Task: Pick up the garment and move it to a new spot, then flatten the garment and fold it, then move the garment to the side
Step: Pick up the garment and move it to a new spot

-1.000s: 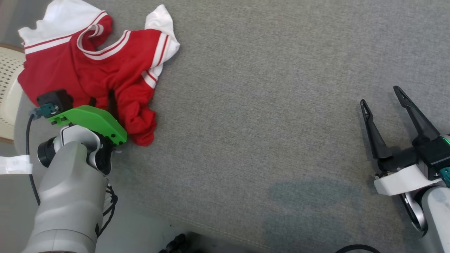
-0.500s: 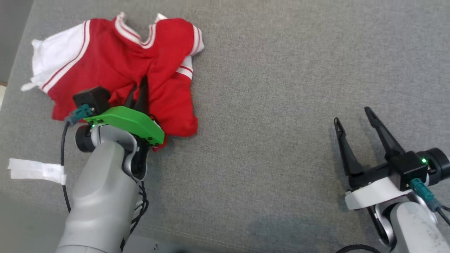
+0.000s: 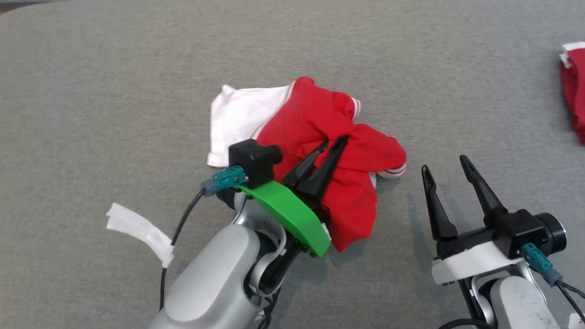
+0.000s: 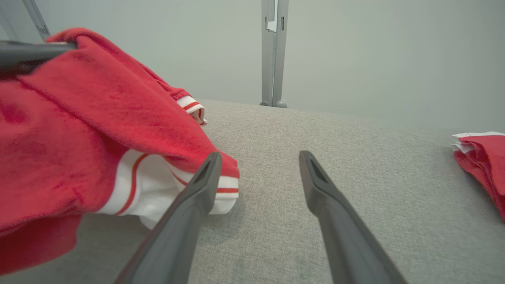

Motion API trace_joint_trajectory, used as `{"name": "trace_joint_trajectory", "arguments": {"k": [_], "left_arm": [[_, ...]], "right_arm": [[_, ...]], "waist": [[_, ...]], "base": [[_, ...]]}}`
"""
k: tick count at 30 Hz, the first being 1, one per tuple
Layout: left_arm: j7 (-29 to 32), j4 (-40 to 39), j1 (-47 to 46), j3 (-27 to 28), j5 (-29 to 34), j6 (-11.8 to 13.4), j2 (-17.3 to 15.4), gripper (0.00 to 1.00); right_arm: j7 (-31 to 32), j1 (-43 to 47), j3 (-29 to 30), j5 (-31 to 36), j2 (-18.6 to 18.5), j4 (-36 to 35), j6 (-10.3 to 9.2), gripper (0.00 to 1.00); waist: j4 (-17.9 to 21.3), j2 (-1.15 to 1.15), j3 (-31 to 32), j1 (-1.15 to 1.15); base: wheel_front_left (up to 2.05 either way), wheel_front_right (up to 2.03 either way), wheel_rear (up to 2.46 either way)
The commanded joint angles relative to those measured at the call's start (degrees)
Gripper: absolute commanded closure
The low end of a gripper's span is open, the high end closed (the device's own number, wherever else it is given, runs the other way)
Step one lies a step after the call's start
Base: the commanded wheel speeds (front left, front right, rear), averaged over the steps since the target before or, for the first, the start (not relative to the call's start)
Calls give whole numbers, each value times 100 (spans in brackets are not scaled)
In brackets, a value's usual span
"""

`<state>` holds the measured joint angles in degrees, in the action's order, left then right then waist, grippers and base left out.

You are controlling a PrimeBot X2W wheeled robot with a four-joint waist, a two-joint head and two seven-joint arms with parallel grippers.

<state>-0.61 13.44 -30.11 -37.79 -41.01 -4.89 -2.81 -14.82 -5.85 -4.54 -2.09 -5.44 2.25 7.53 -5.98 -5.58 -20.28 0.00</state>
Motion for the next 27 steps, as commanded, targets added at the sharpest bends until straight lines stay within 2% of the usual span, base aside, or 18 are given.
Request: {"name": "trace_joint_trajectory", "arguments": {"k": [1,5,8,10,12,17,18,19,20,23,27], "left_arm": [[65,-228,88,-113,-112,115,-24,100],[240,-688,-39,-495,-168,377,-26,100],[168,-659,-204,-722,-157,503,-26,100],[3,-110,-275,-826,-67,634,-32,100],[-137,415,-323,-841,-28,654,-30,100],[-533,1585,-359,-966,-198,467,-20,100],[-644,1755,-382,-996,-219,446,-24,71],[-756,1911,-422,-1056,-198,439,-27,50],[-880,2000,-430,-1082,-278,435,-26,0],[-1211,2071,-512,-1168,-314,476,-10,0],[-1440,1605,-316,-948,-19,717,-101,0]], "right_arm": [[-37,123,45,-30,50,6,-8,0],[-36,167,118,-46,139,-8,-8,0],[-36,224,221,-46,193,-2,-8,0],[-36,200,245,-64,226,9,-8,0],[-37,158,230,-75,233,25,-8,0],[-36,103,203,-81,254,62,-8,0],[-36,95,198,-78,256,74,-8,0],[-36,93,194,-68,260,85,-8,0],[-36,96,184,-58,261,94,-8,0],[-37,171,205,-37,253,112,-8,0],[-37,367,307,45,247,37,-8,0]], "waist": [[1069,0,252,0],[1537,0,165,0],[1727,0,80,0],[1846,0,11,0],[1898,0,-23,0],[1909,0,-51,0],[1882,0,-44,0],[1851,0,-29,0],[1819,0,-7,0],[1696,0,136,0],[1499,0,481,0]], "base": [[0,0,0],[0,0,0],[0,0,0],[0,0,0],[0,0,0],[0,0,0],[0,0,0],[0,0,0],[0,0,0],[0,0,0],[0,0,0]]}}
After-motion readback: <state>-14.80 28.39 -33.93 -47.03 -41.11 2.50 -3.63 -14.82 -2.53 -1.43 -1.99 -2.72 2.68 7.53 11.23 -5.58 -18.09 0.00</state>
